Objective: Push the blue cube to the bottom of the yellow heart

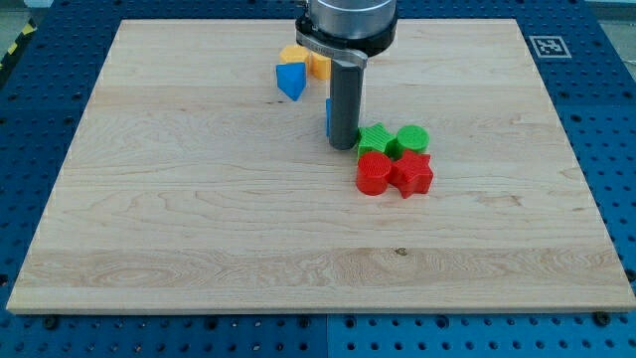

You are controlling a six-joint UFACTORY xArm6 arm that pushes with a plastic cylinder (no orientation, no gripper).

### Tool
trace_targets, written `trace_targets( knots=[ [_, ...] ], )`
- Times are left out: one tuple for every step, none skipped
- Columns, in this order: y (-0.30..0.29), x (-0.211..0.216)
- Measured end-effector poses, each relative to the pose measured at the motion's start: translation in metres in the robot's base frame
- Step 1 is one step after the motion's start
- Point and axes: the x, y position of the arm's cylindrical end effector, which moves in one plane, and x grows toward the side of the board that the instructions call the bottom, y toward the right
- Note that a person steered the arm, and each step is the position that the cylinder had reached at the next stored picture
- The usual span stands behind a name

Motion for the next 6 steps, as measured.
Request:
trace_targets(
  knots=[
    [0.0, -0.009],
    [0.001, -0.02],
    [0.009, -0.02],
    [0.013, -0.024],
    [0.009, -0.039],
    [0.006, -0.053]
  ],
)
